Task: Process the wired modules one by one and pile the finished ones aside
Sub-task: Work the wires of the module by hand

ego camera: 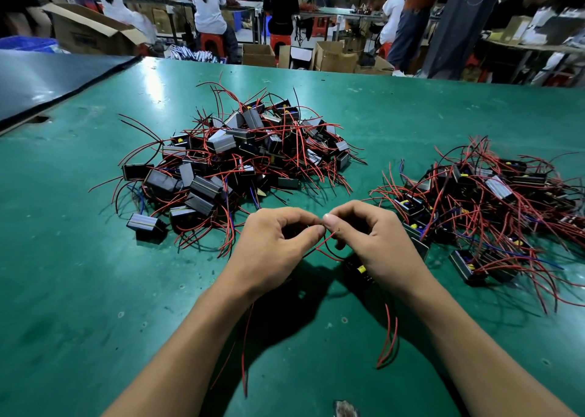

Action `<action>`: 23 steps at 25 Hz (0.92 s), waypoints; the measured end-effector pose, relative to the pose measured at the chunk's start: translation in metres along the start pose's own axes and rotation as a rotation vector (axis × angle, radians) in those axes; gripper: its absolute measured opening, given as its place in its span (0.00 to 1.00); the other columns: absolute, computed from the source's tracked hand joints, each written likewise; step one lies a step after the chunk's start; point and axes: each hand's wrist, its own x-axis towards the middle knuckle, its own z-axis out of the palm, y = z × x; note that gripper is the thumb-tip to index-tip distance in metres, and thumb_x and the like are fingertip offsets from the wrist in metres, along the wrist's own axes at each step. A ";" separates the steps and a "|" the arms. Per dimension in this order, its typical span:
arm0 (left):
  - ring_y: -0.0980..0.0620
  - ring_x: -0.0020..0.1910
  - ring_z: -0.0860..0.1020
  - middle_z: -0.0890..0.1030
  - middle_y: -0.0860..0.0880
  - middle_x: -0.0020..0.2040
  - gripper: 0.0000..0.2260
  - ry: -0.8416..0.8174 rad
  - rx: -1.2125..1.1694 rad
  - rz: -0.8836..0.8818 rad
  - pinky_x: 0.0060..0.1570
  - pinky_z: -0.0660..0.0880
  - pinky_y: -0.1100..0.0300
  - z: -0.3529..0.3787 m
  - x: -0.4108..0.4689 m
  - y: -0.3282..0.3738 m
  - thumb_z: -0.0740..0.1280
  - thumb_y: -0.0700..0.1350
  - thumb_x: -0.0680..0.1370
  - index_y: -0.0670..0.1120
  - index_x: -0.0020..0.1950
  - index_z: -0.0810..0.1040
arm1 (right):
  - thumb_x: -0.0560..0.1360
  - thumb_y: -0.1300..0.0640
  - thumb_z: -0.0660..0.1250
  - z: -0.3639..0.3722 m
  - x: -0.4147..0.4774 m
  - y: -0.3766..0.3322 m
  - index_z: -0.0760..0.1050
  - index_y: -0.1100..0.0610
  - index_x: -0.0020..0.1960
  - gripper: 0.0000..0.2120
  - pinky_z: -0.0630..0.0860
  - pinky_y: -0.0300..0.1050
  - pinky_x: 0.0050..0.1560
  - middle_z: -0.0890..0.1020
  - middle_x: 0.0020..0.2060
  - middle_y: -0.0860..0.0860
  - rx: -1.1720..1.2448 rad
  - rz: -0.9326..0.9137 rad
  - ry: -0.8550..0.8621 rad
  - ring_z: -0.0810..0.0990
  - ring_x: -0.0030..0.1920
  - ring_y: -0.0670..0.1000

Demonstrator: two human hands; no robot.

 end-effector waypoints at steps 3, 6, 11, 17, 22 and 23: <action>0.53 0.28 0.69 0.76 0.43 0.29 0.03 -0.027 0.000 -0.009 0.31 0.66 0.59 0.000 0.000 0.000 0.72 0.42 0.76 0.47 0.43 0.85 | 0.78 0.54 0.70 -0.001 0.000 0.000 0.80 0.53 0.43 0.06 0.74 0.36 0.37 0.80 0.30 0.45 -0.044 0.018 -0.052 0.77 0.32 0.44; 0.52 0.28 0.69 0.74 0.48 0.27 0.04 -0.004 -0.030 -0.023 0.31 0.66 0.59 0.000 0.001 -0.001 0.72 0.42 0.76 0.46 0.43 0.84 | 0.77 0.56 0.71 -0.003 0.001 -0.002 0.81 0.54 0.44 0.04 0.74 0.36 0.38 0.81 0.32 0.45 -0.004 0.023 -0.090 0.76 0.33 0.43; 0.53 0.28 0.69 0.73 0.53 0.27 0.04 0.034 -0.061 -0.056 0.32 0.67 0.60 0.000 0.002 -0.001 0.72 0.42 0.76 0.44 0.42 0.84 | 0.76 0.59 0.72 -0.006 0.001 0.000 0.81 0.52 0.44 0.04 0.74 0.37 0.40 0.81 0.33 0.44 -0.063 -0.015 -0.076 0.76 0.35 0.43; 0.58 0.27 0.71 0.76 0.55 0.26 0.04 0.080 -0.046 -0.126 0.34 0.70 0.62 0.000 0.005 -0.002 0.73 0.42 0.75 0.44 0.41 0.85 | 0.77 0.56 0.69 0.000 0.000 0.005 0.79 0.52 0.48 0.01 0.71 0.30 0.46 0.81 0.39 0.42 -0.384 -0.315 0.006 0.78 0.42 0.40; 0.63 0.25 0.71 0.77 0.57 0.25 0.03 0.083 -0.004 -0.097 0.29 0.67 0.71 0.000 0.004 -0.002 0.74 0.41 0.74 0.45 0.41 0.86 | 0.78 0.53 0.66 0.001 0.000 0.008 0.76 0.48 0.49 0.01 0.73 0.35 0.45 0.79 0.41 0.41 -0.364 -0.310 -0.019 0.78 0.43 0.43; 0.64 0.24 0.71 0.77 0.57 0.25 0.02 0.083 0.014 -0.082 0.29 0.66 0.72 0.000 0.003 -0.001 0.74 0.41 0.74 0.44 0.41 0.86 | 0.79 0.53 0.65 0.002 0.000 0.009 0.75 0.48 0.49 0.01 0.73 0.36 0.45 0.79 0.41 0.41 -0.345 -0.299 -0.024 0.78 0.43 0.43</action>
